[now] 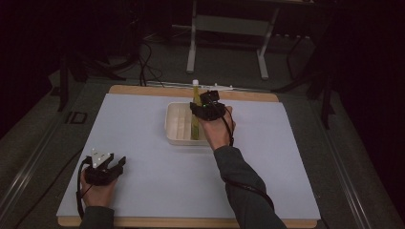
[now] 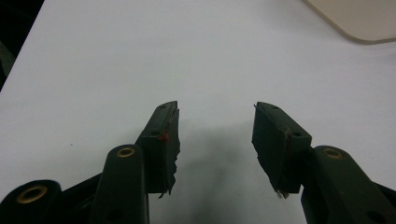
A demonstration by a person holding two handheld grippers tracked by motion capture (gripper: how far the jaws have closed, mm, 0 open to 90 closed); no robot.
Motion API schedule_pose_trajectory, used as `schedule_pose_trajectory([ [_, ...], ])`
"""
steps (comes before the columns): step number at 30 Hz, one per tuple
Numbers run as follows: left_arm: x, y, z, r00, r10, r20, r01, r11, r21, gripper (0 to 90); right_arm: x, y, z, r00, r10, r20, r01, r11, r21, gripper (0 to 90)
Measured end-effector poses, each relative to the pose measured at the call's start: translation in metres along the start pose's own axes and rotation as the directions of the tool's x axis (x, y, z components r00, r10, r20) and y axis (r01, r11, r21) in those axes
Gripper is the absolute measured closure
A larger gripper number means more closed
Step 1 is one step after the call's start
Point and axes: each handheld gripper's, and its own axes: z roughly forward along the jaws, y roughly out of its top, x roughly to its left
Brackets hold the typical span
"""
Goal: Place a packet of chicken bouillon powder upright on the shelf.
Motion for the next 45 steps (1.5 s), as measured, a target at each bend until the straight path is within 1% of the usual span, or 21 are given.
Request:
schedule_pose_trajectory([
  [1, 0.0, 0.0, 0.0, 1.0, 0.0, 0.0, 0.0, 1.0, 0.002, 51.2, 0.0, 0.0, -0.001, 0.9999, -0.008, -0.011, 0.008, 1.0, 0.004, 60.0],
  [2, 0.0, 0.0, 0.0, 1.0, 0.002, 0.0, -0.002, 1.0, 0.003, 51.2, 0.001, 0.0, -0.001, 0.9999, -0.013, -0.012, 0.013, 1.0, 0.003, 58.6],
  [4, 0.0, 0.0, 0.0, 1.0, 0.002, 0.001, -0.002, 1.0, 0.002, 51.1, 0.002, 0.001, -0.003, 0.9992, -0.027, -0.027, 0.028, 1.0, 0.007, 55.4],
  [7, 0.0, 0.0, 0.0, 1.0, -0.001, 0.0, 0.001, 1.0, 0.001, 50.8, 0.005, 0.001, -0.006, 0.9972, -0.054, -0.051, 0.055, 0.998, 0.027, 52.3],
  [9, 0.0, 0.0, 0.0, 1.0, 0.001, -0.001, -0.001, 1.0, 0.002, 50.8, 0.006, 0.001, -0.008, 0.9962, -0.068, -0.055, 0.07, 0.997, 0.031, 51.2],
  [18, 0.0, 0.0, 0.001, 1.0, -0.004, -0.008, 0.004, 1.0, 0.004, 50.6, 0.006, -0.006, -0.021, 0.9914, -0.097, -0.087, 0.1, 0.995, 0.028, 49.7],
  [21, 0.0, 0.0, 0.0, 1.0, -0.005, -0.008, 0.005, 1.0, 0.003, 50.3, 0.006, -0.008, -0.026, 0.9899, -0.104, -0.096, 0.106, 0.994, 0.019, 49.5],
  [23, 0.001, 0.0, 0.0, 0.9999, -0.007, -0.009, 0.007, 1.0, 0.004, 50.3, 0.006, -0.01, -0.03, 0.9893, -0.115, -0.091, 0.116, 0.993, 0.013, 49.7],
  [27, 0.001, 0.0, 0.0, 0.9999, -0.006, -0.012, 0.007, 1.0, 0.005, 50.3, 0.005, -0.015, -0.04, 0.9865, -0.127, -0.103, 0.127, 0.992, -0.006, 49.6],
  [31, 0.0, 0.0, 0.0, 0.9999, -0.006, -0.016, 0.006, 1.0, 0.006, 50.1, 0.003, -0.02, -0.05, 0.9845, -0.134, -0.113, 0.133, 0.991, -0.018, 49.5],
  [35, 0.001, 0.0, 0.001, 0.9997, -0.013, -0.022, 0.013, 0.9999, 0.011, 49.4, 0.0, -0.025, -0.059, 0.9836, -0.126, -0.13, 0.123, 0.992, -0.025, 49.4],
  [39, 0.001, 0.0, 0.002, 0.9984, -0.029, -0.049, 0.03, 0.9994, 0.015, 48.0, -0.005, -0.033, -0.066, 0.9838, -0.119, -0.134, 0.117, 0.993, -0.028, 49.4],
  [42, 0.001, 0.0, 0.002, 0.9967, -0.042, -0.069, 0.044, 0.9989, 0.014, 47.3, -0.012, -0.041, -0.07, 0.9855, -0.11, -0.13, 0.108, 0.994, -0.021, 49.3],
  [45, 0.003, 0.0, 0.001, 0.9943, -0.067, -0.084, 0.068, 0.9976, 0.012, 45.1, -0.019, -0.047, -0.073, 0.9882, -0.087, -0.126, 0.086, 0.996, -0.015, 48.2],
])
